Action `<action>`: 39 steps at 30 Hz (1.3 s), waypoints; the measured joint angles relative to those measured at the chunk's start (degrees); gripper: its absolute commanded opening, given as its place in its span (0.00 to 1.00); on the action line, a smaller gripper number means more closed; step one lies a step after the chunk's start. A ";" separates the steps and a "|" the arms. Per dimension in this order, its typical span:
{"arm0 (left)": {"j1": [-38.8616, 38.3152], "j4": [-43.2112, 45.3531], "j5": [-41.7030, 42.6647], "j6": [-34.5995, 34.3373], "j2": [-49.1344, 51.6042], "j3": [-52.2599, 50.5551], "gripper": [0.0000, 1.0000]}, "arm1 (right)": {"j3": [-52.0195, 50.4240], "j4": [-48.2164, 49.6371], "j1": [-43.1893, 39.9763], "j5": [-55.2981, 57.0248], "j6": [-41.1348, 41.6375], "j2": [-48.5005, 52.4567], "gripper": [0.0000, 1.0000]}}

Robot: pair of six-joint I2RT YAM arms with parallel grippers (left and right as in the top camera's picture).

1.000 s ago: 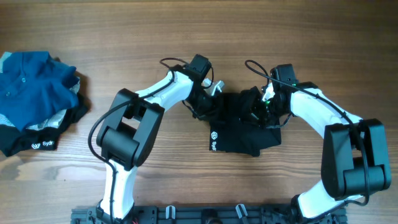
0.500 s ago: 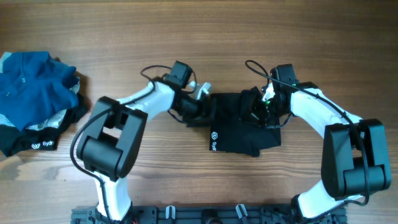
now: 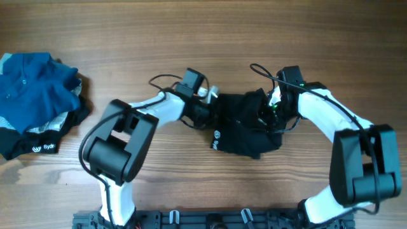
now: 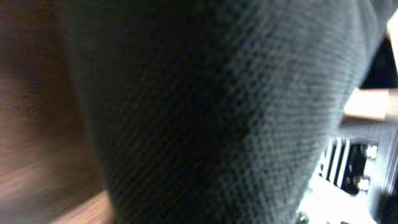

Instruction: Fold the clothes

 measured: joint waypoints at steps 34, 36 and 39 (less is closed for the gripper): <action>90.60 -24.15 2.19 14.62 -23.93 15.39 0.19 | 7.74 -3.41 0.00 2.32 -0.22 -16.90 0.05; 89.79 -22.56 2.60 17.25 -30.36 15.41 0.04 | 7.74 -3.04 0.00 2.32 -0.22 -16.90 0.05; 81.61 -15.32 -6.75 21.51 -32.06 15.52 0.04 | 7.74 -2.19 0.00 2.32 -0.17 -16.90 0.05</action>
